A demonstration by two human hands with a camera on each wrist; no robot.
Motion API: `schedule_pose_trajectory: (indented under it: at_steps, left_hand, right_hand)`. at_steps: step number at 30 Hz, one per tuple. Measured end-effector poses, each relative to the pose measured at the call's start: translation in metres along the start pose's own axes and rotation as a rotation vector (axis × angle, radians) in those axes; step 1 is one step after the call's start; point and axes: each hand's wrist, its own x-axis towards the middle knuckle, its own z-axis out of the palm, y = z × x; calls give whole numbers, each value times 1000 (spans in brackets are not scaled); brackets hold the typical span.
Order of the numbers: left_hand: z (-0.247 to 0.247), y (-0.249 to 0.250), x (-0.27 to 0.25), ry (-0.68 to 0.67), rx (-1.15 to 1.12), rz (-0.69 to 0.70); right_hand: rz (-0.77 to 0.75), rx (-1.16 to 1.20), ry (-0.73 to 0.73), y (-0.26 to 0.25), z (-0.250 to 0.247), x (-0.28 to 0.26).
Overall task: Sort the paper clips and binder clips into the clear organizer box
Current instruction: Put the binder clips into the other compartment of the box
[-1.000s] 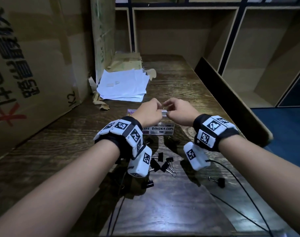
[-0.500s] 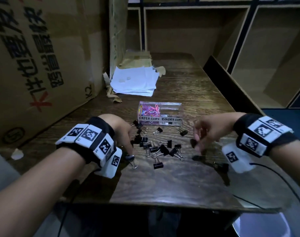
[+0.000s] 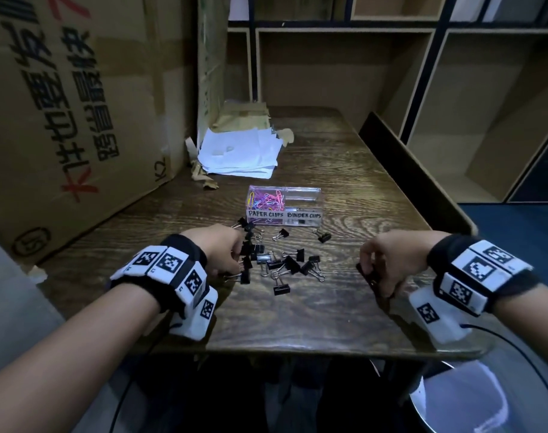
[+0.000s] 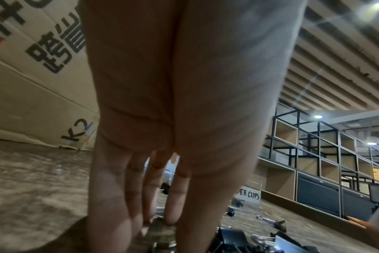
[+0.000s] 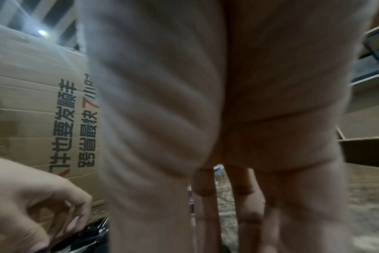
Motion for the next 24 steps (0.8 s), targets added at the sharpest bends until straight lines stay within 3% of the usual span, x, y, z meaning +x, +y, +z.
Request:
schedule_pose_trajectory:
  at_steps: [5,10,14,19,24]
  left_hand:
    - [7,0,8,75,-24,76]
    - [2,-4,16,104,-91,125]
    - [1,-11,20,185,-198,161]
    - [6,-11,22,139,-347,168]
    - [7,-12,28,174,-850,29]
  right_hand:
    - [-127,194,225,-5,2,16]
    - [-106,264,418,-15,-4,45]
    - [-73,347,467,-24,-7,63]
    - [-96,427,490,-35,-8,78]
    - [-56,446,460,-37,-7,90]
